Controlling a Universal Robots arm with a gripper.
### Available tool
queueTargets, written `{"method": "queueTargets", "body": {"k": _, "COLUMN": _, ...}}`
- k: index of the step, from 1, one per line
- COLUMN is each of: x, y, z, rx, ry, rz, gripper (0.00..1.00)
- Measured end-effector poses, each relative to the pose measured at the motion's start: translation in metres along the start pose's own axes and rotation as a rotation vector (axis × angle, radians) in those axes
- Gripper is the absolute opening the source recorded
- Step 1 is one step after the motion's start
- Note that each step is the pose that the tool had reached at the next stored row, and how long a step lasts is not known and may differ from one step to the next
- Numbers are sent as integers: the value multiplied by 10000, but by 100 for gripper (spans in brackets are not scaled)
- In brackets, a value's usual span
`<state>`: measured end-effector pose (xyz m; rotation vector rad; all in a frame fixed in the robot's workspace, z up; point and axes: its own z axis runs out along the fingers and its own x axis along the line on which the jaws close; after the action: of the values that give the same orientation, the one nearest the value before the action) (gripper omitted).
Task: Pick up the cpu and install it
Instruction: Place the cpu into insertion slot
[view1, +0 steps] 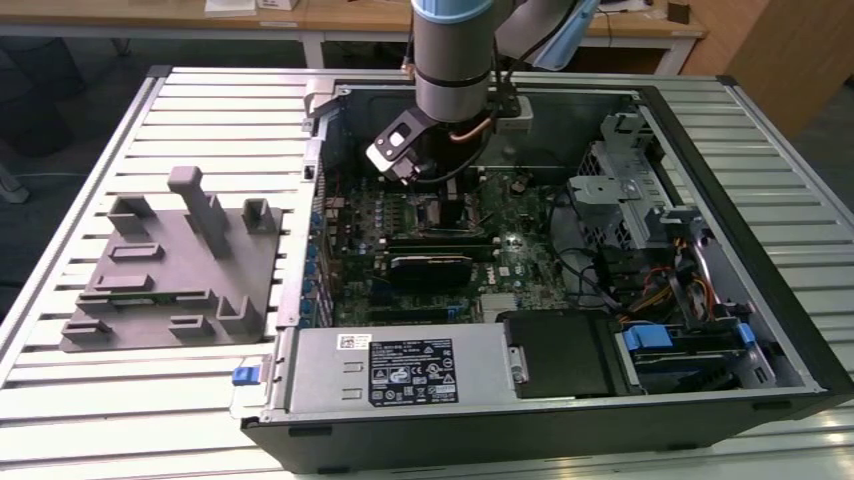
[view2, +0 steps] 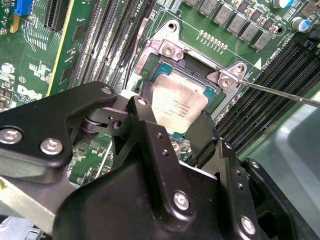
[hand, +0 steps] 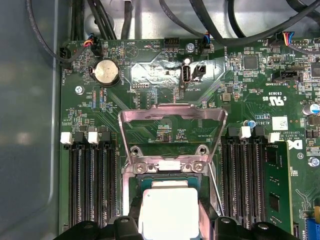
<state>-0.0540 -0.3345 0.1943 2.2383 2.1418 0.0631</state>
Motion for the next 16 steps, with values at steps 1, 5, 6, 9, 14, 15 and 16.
{"method": "queueTargets", "body": {"k": 1, "x": 0, "y": 0, "z": 0, "rx": 0, "ry": 0, "rz": 0, "gripper": 53}}
{"method": "queueTargets", "body": {"k": 5, "x": 0, "y": 0, "z": 0, "rx": -1, "ry": 1, "rz": 1, "gripper": 60}}
{"method": "queueTargets", "body": {"k": 6, "x": 0, "y": 0, "z": 0, "rx": 0, "ry": 0, "rz": 1, "gripper": 60}}
{"method": "queueTargets", "body": {"k": 9, "x": 0, "y": 1, "z": -16, "rx": 0, "ry": 1, "rz": 2, "gripper": 60}}
{"method": "queueTargets", "body": {"k": 14, "x": 0, "y": 5, "z": -90, "rx": 1, "ry": -1, "rz": 2, "gripper": 58}}
{"method": "queueTargets", "body": {"k": 15, "x": 0, "y": 6, "z": -104, "rx": 1, "ry": 1, "rz": 2, "gripper": 53}}
{"method": "queueTargets", "body": {"k": 16, "x": 0, "y": 7, "z": -119, "rx": 2, "ry": 1, "rz": 1, "gripper": 46}}
